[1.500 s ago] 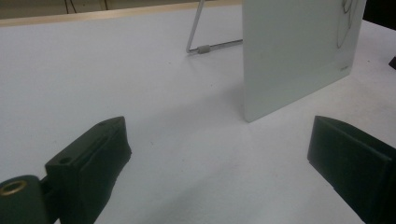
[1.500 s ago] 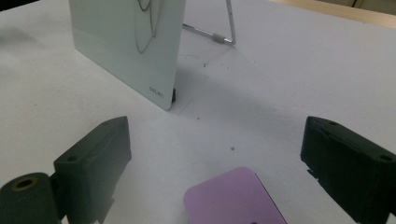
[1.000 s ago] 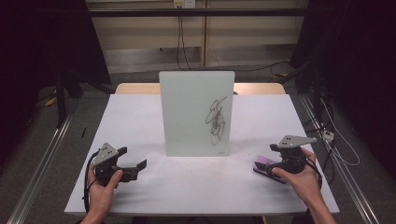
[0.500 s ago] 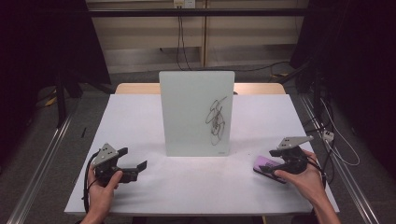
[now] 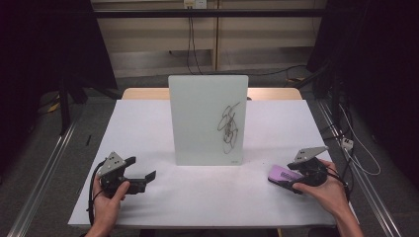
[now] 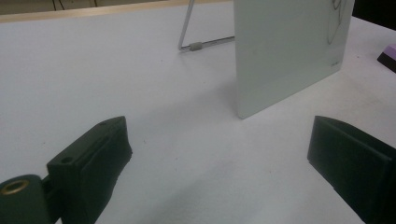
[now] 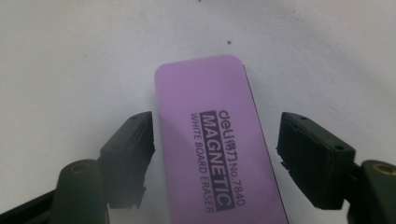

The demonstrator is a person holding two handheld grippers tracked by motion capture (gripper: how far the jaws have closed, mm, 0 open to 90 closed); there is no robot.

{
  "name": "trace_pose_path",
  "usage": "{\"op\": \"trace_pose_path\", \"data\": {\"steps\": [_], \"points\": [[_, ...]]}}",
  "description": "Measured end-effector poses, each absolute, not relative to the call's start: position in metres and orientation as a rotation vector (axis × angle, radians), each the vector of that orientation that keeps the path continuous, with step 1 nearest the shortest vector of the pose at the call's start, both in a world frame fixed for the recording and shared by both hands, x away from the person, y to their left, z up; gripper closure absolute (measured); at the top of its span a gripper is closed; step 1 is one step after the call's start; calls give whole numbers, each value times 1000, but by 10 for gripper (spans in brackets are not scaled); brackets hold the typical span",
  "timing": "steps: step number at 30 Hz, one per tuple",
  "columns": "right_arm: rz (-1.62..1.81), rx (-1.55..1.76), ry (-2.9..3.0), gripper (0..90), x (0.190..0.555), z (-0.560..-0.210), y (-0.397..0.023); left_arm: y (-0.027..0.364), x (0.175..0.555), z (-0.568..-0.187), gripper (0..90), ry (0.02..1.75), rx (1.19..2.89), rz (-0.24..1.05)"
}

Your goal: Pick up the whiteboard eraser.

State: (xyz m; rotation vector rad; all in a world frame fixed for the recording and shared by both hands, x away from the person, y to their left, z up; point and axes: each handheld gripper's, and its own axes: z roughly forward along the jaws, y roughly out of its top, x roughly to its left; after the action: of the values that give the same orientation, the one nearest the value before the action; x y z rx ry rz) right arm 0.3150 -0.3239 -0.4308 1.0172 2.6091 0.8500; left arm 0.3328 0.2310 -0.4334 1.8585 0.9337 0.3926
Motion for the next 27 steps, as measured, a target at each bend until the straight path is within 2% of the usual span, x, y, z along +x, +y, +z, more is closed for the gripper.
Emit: {"op": "trace_pose_path", "data": {"steps": [9,27], "points": [[792,977,2649,362,314,-435,-323,231,333,-434,56,932,1860,393],[760,1000,2636,405,314,-430,-316,230,334,-435,56,928,1866,389]]}}
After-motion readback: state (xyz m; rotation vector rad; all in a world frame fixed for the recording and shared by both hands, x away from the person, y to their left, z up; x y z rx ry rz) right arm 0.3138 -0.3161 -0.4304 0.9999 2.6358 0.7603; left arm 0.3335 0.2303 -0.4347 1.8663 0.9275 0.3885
